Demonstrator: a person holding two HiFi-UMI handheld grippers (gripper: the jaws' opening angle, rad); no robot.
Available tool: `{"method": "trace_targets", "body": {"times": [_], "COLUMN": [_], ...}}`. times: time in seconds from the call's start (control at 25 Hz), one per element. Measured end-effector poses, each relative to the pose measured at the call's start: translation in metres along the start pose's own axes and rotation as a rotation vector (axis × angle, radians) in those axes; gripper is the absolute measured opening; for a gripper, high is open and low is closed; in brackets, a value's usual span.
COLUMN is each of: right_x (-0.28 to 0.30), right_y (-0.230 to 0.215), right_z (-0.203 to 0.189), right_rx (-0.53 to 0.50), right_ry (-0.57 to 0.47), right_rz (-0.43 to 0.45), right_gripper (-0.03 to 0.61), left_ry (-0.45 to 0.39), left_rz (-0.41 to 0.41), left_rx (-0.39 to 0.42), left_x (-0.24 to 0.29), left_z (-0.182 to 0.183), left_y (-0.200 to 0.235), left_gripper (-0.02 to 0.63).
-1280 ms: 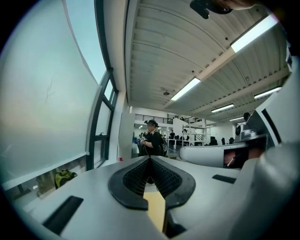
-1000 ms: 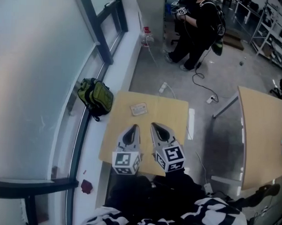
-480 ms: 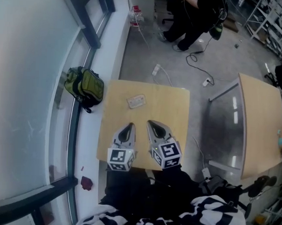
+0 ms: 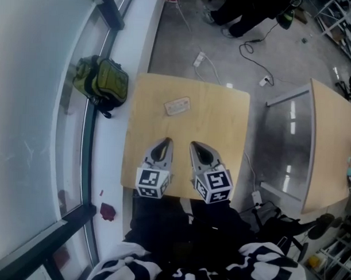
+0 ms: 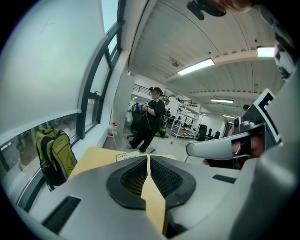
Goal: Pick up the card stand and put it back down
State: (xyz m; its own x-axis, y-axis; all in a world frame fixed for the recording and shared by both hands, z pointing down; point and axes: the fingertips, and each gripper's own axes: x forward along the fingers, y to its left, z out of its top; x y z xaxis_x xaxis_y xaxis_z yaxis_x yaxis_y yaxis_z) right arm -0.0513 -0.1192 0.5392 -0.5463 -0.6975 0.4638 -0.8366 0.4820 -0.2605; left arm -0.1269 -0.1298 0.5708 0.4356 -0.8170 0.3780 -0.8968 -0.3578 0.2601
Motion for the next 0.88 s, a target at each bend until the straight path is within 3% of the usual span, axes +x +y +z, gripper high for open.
{"method": "trace_targets", "body": {"times": [0.16,0.4,0.6,0.72,0.88], "right_x": [0.015,0.037,0.057,0.063,0.071], "right_y": [0.000,-0.009,-0.025,-0.035,-0.048], "right_z": [-0.017,-0.034,-0.040,-0.044,-0.046], "right_rx": [0.010,0.026,0.036,0.038,0.039], "right_ry": [0.040,0.083,0.103,0.116,0.130], "right_rz": [-0.002,-0.010,-0.020,-0.030,-0.048], "right_gripper": [0.020,0.020,0.020,0.020,0.019], "left_ry": [0.019,0.085,0.100,0.116,0.154], "left_rz": [0.011,0.010,-0.025,-0.071,-0.136], "left_rx": [-0.013,0.034,0.068,0.110,0.178], "left_x": [0.008,0.034,0.067,0.088,0.114], "left_z": [-0.014,-0.048,-0.049,-0.051,-0.056], "left_y": [0.023,0.064,0.090,0.097,0.104], "left_gripper": [0.011,0.028,0.053,0.174,0.232]}}
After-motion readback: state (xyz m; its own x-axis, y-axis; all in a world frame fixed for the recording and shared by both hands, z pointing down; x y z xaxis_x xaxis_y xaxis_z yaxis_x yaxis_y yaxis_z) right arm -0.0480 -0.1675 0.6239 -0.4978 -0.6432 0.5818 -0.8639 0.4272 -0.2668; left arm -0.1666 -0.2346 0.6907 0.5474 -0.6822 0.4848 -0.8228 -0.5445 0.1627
